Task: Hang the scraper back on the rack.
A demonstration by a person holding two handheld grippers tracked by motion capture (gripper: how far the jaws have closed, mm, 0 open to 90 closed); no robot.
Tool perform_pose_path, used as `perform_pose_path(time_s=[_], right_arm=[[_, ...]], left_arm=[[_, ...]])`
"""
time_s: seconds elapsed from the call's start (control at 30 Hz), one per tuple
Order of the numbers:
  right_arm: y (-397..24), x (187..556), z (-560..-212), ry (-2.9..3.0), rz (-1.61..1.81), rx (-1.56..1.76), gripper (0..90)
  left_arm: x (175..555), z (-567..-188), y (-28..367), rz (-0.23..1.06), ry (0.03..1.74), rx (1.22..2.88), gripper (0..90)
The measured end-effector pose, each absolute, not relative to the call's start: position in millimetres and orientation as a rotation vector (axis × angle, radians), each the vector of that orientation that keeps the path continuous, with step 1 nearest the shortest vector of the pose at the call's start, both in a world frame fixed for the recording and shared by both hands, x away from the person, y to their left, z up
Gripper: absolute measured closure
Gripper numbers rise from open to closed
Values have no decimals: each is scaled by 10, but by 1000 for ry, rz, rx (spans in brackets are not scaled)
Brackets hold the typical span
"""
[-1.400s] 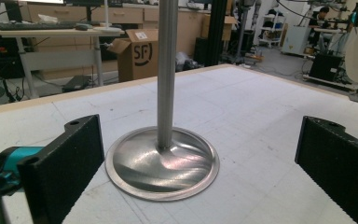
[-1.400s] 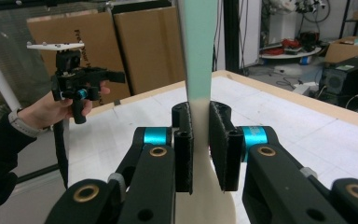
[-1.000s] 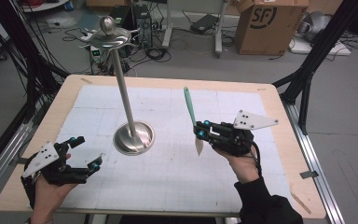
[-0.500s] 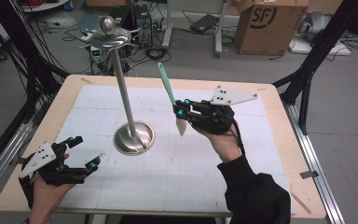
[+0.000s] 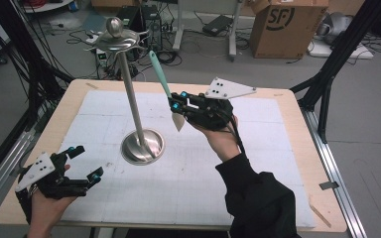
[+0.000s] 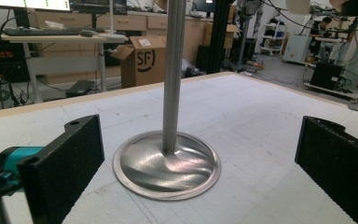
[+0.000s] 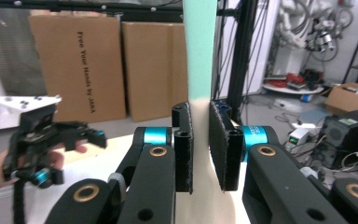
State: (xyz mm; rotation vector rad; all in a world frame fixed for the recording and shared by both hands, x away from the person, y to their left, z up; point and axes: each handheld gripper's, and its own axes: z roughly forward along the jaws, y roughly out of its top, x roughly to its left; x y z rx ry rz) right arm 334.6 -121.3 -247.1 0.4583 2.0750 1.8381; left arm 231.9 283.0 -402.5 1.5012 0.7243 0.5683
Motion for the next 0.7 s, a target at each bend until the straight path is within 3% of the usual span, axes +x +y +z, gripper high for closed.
perform_pose_path(time_s=[0.7], right_arm=[[-1110,3514,-2477,2068,1839,496,803]], left_arm=[[2304,-4030,2863,562,732,1497,17]])
